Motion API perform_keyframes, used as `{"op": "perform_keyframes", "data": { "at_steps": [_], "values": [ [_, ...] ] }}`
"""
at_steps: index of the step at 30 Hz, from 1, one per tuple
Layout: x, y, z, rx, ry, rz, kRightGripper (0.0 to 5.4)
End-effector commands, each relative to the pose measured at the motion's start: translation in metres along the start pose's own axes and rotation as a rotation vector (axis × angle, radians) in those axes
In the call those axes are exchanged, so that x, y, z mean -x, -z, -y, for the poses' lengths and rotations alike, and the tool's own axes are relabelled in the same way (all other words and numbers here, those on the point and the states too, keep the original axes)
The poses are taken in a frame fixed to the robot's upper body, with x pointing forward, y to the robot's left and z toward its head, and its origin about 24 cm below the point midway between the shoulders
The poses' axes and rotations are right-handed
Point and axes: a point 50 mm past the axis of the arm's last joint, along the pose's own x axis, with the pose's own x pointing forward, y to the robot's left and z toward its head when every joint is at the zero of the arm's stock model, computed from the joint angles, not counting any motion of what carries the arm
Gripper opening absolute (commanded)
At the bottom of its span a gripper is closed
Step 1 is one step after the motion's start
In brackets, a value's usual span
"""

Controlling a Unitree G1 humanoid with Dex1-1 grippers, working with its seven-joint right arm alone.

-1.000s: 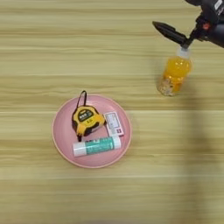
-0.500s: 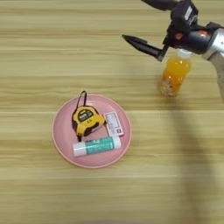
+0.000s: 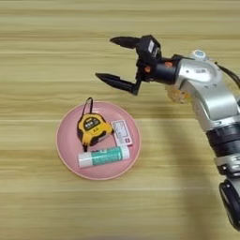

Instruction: Move the objects on the table

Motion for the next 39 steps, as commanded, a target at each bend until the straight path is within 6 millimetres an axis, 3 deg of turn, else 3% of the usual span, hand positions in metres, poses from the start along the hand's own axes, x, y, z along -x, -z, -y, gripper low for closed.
{"op": "perform_keyframes", "data": {
  "at_steps": [1,12,24,39],
  "values": [
    [-0.010,-0.016,0.006,0.048,0.002,0.033,5.38],
    [-0.019,0.024,-0.015,-0.118,-0.104,-0.064,5.38],
    [-0.039,0.047,-0.031,-0.163,-0.221,-0.176,5.38],
    [-0.046,0.065,-0.041,-0.131,-0.285,-0.268,5.38]
  ]
}}
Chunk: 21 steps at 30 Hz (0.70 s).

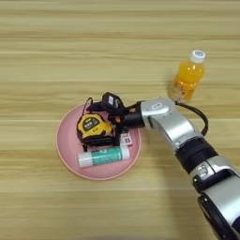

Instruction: Move the objects on the table

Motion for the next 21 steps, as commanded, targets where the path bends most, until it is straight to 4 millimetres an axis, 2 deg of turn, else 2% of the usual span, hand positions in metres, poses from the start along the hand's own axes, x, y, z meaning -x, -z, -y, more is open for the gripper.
{"op": "perform_keyframes", "data": {
  "at_steps": [1,8,13,21],
  "values": [
    [0.0029,-0.0327,0.0145,0.134,0.040,0.029,5.38],
    [0.0003,-0.0281,0.0142,0.136,0.036,0.008,5.38],
    [-0.0002,-0.0278,0.0143,0.133,0.036,0.012,4.78],
    [0.0011,-0.0338,0.0155,0.136,0.050,0.051,4.72]
  ]
}}
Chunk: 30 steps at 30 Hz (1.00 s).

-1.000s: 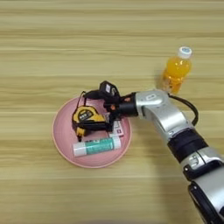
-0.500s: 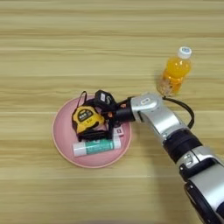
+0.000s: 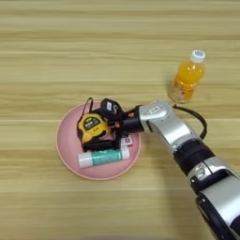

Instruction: Move the objects on the table

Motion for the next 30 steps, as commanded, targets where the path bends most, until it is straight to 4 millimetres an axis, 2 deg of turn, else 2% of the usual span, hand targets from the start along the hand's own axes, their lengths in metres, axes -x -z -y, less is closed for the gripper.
{"op": "perform_keyframes", "data": {
  "at_steps": [1,8,19,30],
  "values": [
    [0.007,-0.043,0.017,0.137,0.064,0.086,4.72],
    [0.014,-0.056,0.022,0.153,0.098,0.145,4.72],
    [0.039,-0.096,0.038,0.187,0.228,0.308,4.72],
    [0.047,-0.104,0.068,0.059,0.505,0.388,4.72]
  ]
}}
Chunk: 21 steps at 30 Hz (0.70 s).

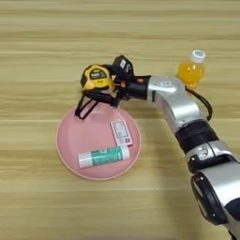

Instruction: Move the objects on the table

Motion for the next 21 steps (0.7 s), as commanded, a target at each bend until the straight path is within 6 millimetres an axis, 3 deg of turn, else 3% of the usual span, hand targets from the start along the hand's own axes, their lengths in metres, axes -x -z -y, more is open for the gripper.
{"op": "perform_keyframes", "data": {
  "at_steps": [1,13,21],
  "values": [
    [-0.008,-0.057,0.023,0.086,0.147,0.154,4.72],
    [-0.012,-0.049,0.045,-0.067,0.418,0.158,4.71],
    [-0.011,-0.044,0.053,-0.065,0.560,0.113,4.71]
  ]
}}
